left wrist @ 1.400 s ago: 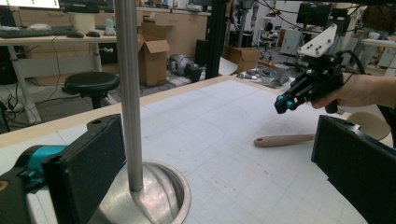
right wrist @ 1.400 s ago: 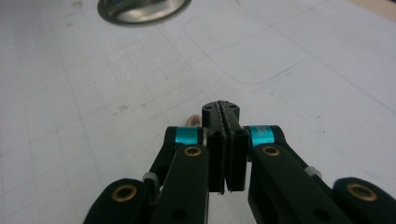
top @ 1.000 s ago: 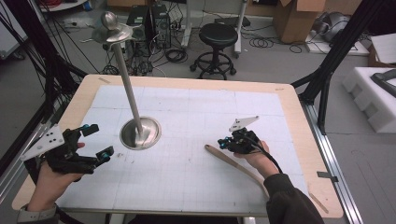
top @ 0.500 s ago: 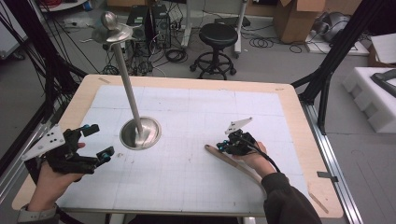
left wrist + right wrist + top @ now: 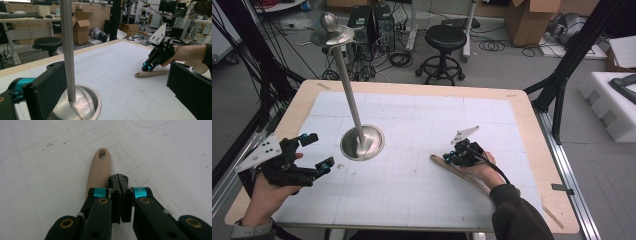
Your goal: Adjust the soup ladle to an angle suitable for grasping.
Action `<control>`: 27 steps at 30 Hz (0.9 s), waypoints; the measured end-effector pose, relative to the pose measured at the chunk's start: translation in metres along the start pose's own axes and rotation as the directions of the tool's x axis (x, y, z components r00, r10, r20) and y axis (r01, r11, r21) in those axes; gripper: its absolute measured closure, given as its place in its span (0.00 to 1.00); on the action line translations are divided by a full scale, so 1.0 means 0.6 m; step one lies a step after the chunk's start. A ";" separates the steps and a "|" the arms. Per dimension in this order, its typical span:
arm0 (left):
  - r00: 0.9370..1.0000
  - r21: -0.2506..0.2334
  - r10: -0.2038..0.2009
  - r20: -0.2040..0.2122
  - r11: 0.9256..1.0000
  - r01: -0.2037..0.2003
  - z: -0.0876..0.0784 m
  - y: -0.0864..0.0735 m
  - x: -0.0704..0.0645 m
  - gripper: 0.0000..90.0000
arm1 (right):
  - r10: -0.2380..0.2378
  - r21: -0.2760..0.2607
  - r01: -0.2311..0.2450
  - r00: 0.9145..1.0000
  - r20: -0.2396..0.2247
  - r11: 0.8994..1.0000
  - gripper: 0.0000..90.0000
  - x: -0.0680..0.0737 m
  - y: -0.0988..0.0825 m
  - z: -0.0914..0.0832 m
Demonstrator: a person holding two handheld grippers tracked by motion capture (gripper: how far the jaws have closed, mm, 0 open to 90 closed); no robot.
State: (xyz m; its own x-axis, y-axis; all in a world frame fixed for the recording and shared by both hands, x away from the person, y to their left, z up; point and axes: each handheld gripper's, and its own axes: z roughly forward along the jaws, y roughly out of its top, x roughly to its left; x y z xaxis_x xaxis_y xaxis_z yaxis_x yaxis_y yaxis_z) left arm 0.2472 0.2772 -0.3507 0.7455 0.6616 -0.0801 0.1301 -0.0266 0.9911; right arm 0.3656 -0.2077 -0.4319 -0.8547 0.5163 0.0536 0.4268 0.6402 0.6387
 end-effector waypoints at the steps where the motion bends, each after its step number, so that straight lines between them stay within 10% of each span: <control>1: 1.000 0.000 0.001 0.000 1.000 -0.001 0.000 0.000 0.000 0.04 | -0.005 0.001 0.005 1.000 -0.008 1.000 1.00 0.000 0.000 0.000; 10: 1.000 0.003 -0.001 -0.002 1.000 0.001 0.001 -0.001 0.001 0.04 | -0.063 0.024 0.065 0.995 -0.081 0.998 1.00 0.014 0.004 0.006; 27: 1.000 0.006 -0.001 -0.001 1.000 0.001 0.002 -0.002 0.000 0.04 | -0.172 0.027 0.184 0.952 -0.253 0.983 1.00 0.044 0.011 0.015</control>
State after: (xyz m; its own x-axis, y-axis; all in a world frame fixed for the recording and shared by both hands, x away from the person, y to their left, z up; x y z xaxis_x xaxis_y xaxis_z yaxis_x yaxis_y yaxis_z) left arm 0.2480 0.2765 -0.3520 0.7450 0.6622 -0.0808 0.1347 -0.0307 0.9904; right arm 0.3485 -0.1850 -0.4332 -0.9618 0.2376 0.1358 0.2698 0.7394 0.6169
